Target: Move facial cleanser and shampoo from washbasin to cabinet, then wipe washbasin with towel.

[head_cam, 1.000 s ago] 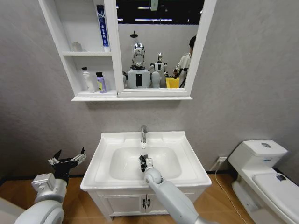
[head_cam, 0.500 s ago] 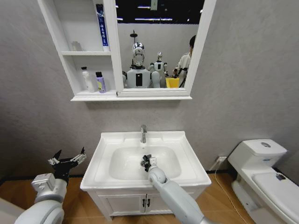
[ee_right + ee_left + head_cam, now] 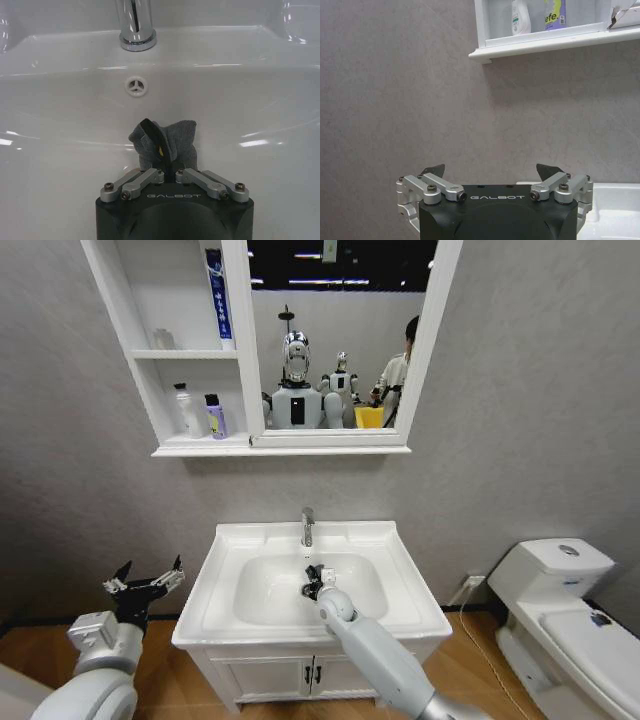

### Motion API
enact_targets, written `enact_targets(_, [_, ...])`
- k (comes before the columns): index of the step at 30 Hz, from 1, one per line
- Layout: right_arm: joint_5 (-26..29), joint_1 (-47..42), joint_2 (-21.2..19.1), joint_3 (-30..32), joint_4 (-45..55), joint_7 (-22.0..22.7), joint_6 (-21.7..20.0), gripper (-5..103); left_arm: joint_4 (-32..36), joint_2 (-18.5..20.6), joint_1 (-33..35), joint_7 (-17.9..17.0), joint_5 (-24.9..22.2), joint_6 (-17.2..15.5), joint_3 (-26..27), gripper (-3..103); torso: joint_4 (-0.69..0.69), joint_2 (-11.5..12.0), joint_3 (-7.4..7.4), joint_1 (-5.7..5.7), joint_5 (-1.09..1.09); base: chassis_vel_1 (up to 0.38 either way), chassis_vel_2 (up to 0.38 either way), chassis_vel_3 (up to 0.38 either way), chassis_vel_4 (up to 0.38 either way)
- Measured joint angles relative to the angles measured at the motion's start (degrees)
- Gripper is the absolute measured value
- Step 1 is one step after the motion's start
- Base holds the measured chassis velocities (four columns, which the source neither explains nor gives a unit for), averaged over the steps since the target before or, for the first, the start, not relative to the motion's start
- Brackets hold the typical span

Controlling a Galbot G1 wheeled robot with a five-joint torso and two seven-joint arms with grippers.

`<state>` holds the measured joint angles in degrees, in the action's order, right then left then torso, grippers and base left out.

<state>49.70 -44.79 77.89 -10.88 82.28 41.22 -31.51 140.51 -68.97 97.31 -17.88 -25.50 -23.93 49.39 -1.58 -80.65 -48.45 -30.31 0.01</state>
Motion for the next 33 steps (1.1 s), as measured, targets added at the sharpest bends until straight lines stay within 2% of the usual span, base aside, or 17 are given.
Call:
enact_targets(3, [2.0,0.2,-0.3,-0.2,-0.1,1.9,-1.3,5,0.0,0.0,0.0,0.0,0.0,0.0,0.0,100,0.00,0.0,0.00,0.00,0.00,0.000,0.000,0.000,0.000])
enact_targets(10, [4.5,0.8,0.0,-0.3,-1.4,2.3,-1.8,5,0.0,0.0,0.0,0.0,0.0,0.0,0.0,100,-0.02,0.0,0.00,0.00,-0.01,0.000,0.000,0.000,0.000])
enact_targets(17, [5.1,2.1,1.4,-0.5,-2.9,1.2,-1.7,5,0.0,0.0,0.0,0.0,0.0,0.0,0.0,100,0.00,0.0,0.00,0.00,-0.01,0.000,0.000,0.000,0.000])
enact_targets(25, [4.9,2.9,5.2,-1.5,-5.4,0.6,-1.1,5,0.0,0.0,0.0,0.0,0.0,0.0,0.0,100,0.00,0.0,0.00,0.00,0.00,0.000,0.000,0.000,0.000])
enact_targets(33, [5.0,2.1,4.6,-1.4,-5.6,0.5,-1.0,5,0.0,0.0,0.0,0.0,0.0,0.0,0.0,100,-0.02,0.0,0.00,0.00,0.00,0.000,0.000,0.000,0.000])
